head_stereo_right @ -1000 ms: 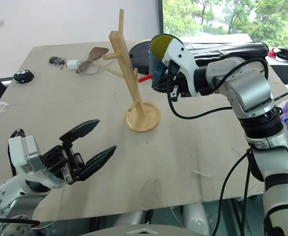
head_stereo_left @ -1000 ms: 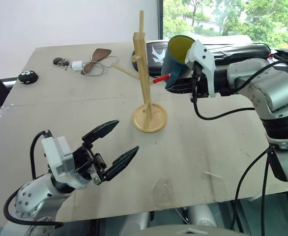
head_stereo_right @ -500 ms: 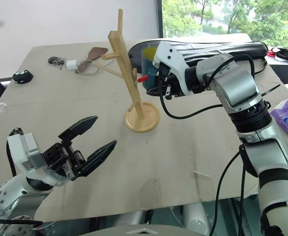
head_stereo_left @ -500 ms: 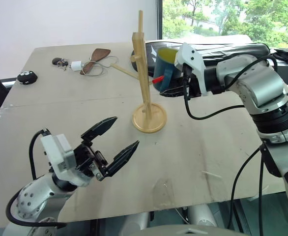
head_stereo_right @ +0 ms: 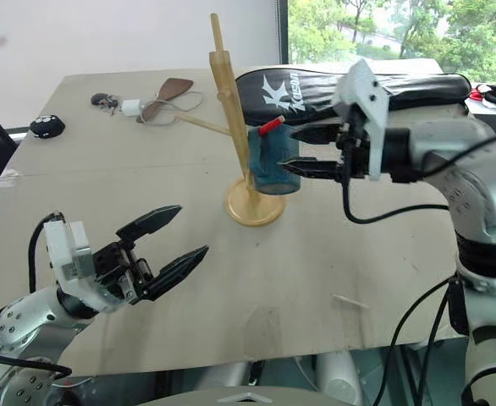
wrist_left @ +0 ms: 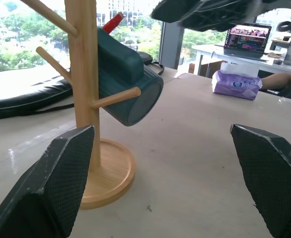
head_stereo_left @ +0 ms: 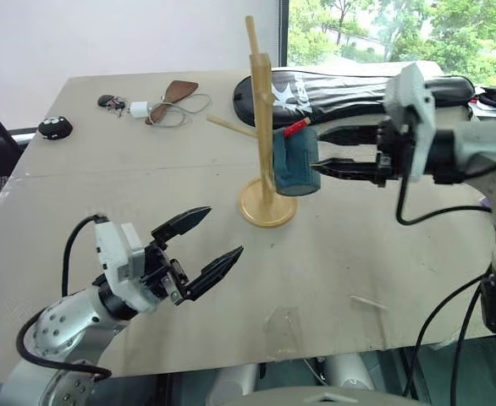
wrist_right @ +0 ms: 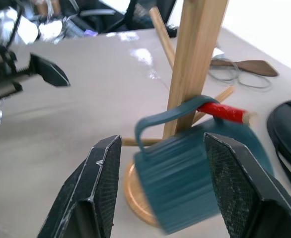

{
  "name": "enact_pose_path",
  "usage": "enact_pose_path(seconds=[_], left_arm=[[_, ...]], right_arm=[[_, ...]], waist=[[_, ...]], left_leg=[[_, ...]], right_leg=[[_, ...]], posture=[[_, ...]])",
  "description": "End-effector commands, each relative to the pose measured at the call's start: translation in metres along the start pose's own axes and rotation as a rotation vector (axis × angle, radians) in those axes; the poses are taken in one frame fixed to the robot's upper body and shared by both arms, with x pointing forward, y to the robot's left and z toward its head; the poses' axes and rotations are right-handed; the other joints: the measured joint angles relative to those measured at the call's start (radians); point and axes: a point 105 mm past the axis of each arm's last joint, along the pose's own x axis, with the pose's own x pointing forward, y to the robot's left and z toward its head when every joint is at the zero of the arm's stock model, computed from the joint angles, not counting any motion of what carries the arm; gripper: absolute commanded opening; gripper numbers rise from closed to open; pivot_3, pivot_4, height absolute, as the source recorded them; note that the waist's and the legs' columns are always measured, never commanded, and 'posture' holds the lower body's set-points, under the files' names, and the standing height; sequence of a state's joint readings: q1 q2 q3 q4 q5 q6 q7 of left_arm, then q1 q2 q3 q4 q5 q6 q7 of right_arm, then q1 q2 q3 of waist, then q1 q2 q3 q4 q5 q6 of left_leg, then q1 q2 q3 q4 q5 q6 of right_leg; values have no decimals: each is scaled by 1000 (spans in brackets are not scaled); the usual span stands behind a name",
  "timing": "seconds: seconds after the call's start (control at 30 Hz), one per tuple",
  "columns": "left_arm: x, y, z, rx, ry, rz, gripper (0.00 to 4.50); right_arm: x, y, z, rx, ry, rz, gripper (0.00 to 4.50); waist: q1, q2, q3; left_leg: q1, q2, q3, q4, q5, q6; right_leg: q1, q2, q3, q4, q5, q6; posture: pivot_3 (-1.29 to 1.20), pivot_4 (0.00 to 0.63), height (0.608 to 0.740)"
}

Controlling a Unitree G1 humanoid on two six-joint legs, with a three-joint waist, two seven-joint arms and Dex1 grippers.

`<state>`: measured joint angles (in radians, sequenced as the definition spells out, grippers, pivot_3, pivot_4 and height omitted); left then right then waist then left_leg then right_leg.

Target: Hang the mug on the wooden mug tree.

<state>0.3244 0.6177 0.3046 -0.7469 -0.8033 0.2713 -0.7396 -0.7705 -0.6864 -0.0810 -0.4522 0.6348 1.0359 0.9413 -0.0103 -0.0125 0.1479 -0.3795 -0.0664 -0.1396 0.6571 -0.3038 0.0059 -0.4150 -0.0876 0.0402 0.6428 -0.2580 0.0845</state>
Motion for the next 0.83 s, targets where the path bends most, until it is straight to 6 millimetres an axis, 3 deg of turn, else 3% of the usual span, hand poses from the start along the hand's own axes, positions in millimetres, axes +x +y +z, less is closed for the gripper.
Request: enact_pose_path(seconds=[0.03, 0.33, 0.43, 0.5, 0.63, 0.83], left_arm=[[-1, 0, 8, -5, -24, -28, 4500], [-20, 6, -11, -59, 104, 14, 4500], [-42, 10, -27, -75, 203, 54, 4500], [-54, 14, -32, -81, 235, 67, 4500], [-72, 20, -40, -87, 275, 85, 4500], [-88, 21, -52, -105, 317, 77, 4500]], right_arm=[[-30, 5, -9, -22, 7, -132, 2593], [-97, 28, -92, 123, 159, -329, 2593], [-125, 44, -123, 167, 246, -372, 3923], [-133, 51, -131, 186, 260, -378, 4444], [-142, 59, -138, 205, 258, -391, 4444], [-142, 61, -146, 186, 261, -426, 4444]], waist=[[3, 0, 0], [3, -1, -1], [4, -1, -2], [2, -1, -1], [0, 0, 0], [1, -2, 0]], left_leg=[[0, 0, 0, 0, 0, 0], [2, 0, 2, 1, 0, 0], [2, 0, 2, 2, 0, 0], [3, 0, 3, 2, 0, 0], [20, 2, 5, 1, -4, 6], [23, 1, 4, 1, -4, 7]], right_leg=[[0, 0, 0, 0, 0, 0], [1, 1, 1, 2, 0, 0], [3, 1, 1, 1, 0, 0], [4, 1, 2, 1, 0, 1], [20, 2, 2, 0, 0, 1], [24, 1, 2, -1, 0, 1]], posture=[[0, 150, 740], [0, 150, 740], [0, 150, 740], [0, 150, 740], [0, 150, 740], [0, 150, 740]])
